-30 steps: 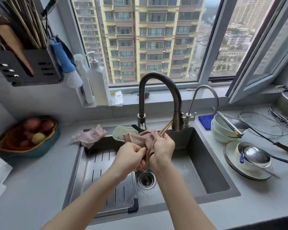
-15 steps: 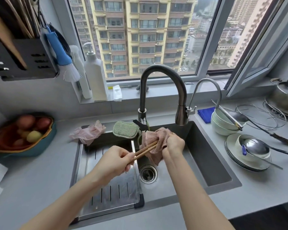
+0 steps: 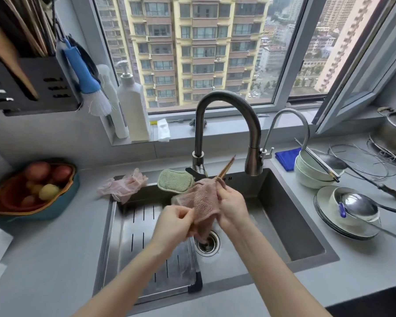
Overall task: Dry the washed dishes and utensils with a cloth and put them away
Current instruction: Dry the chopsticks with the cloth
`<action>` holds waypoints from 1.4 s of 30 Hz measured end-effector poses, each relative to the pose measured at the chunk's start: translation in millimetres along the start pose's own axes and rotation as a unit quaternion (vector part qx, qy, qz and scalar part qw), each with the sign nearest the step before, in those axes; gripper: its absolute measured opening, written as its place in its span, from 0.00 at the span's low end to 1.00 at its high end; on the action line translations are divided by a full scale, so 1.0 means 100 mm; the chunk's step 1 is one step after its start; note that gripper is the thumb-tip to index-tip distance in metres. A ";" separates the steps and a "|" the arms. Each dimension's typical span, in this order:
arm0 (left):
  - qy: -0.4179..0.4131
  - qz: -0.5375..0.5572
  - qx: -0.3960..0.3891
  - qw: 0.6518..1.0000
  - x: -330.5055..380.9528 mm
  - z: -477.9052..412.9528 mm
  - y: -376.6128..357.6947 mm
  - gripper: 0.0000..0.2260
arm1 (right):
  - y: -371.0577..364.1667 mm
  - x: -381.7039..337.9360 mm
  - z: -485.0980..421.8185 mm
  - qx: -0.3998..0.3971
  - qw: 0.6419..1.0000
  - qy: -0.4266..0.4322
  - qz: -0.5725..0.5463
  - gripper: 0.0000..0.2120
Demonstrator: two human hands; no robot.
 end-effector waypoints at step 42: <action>0.075 0.345 0.148 0.924 0.03 -0.38 1.00 0.10 | -0.99 0.07 0.53 -0.266 0.689 0.209 0.640 0.08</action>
Point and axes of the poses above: each hand's wrist, its own z-axis away from the middle knuckle, its own y-axis out of the back of the hand, x = y × z, the point moved 9 cm from there along -z, towards the middle knuckle, and after that the axes turned 14 degrees about -z, right-handed, at the moved point
